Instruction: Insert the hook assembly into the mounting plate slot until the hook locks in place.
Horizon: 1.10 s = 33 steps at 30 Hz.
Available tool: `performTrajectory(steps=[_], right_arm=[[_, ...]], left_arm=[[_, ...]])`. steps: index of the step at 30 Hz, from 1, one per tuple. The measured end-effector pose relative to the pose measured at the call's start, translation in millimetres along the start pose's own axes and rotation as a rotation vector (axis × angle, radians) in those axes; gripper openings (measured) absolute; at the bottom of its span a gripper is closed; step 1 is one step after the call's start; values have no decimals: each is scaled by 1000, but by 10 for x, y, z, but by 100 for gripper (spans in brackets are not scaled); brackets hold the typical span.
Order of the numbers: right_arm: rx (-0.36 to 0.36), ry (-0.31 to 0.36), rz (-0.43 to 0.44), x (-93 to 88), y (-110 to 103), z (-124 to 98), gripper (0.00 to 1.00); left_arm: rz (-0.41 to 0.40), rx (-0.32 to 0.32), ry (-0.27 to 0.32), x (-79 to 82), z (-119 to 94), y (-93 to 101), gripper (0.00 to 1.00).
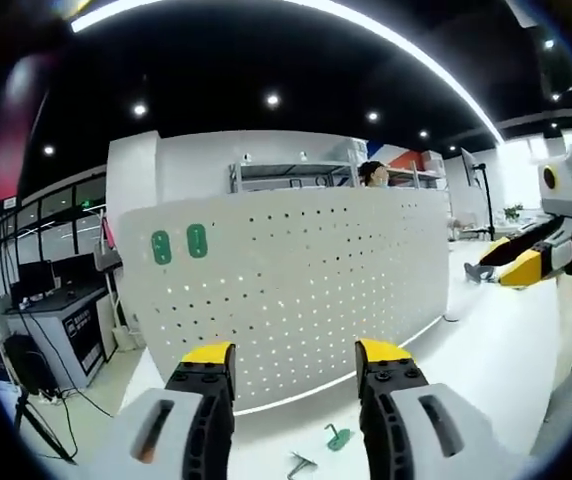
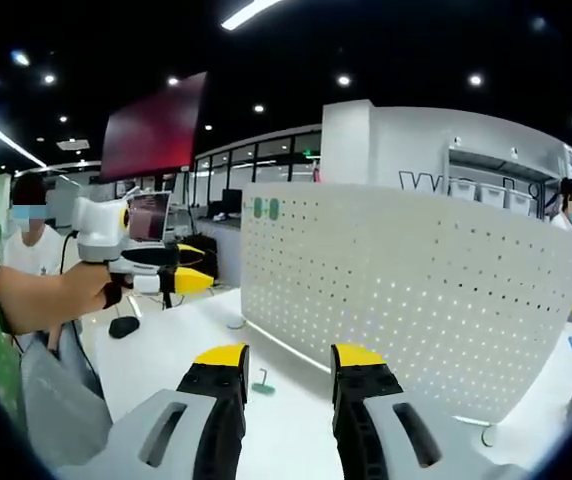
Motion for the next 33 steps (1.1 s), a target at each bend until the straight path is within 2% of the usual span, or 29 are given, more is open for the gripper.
performTrajectory(steps=[13,19,25,33], right_arm=[[21,-48,24,-225,-25,72,34],[60,-90,20,-355,-69,152,35],[86,-120,19,-455,-71,206,35],[151,-191,-5,-618,-78,409,35]], left_arm=[[-41,-55,-83,-380,-171,254,50],[-46,-81,-115,-516,-197,378,50],[-44,-93,-134,-580,-201,413,50],[-46,-105,-161,-685,-194,457,50]])
Point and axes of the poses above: the point that each gripper's makers call its tool centre point, and the gripper's own axes: z roughly forward along the fingers, y roughly to its right, x roughly out of its top, the point moved 2 cm from there along -z, roughly backward along the fingers, and after that the axes turned 2 degrees about -y, right-handed, at the moved point
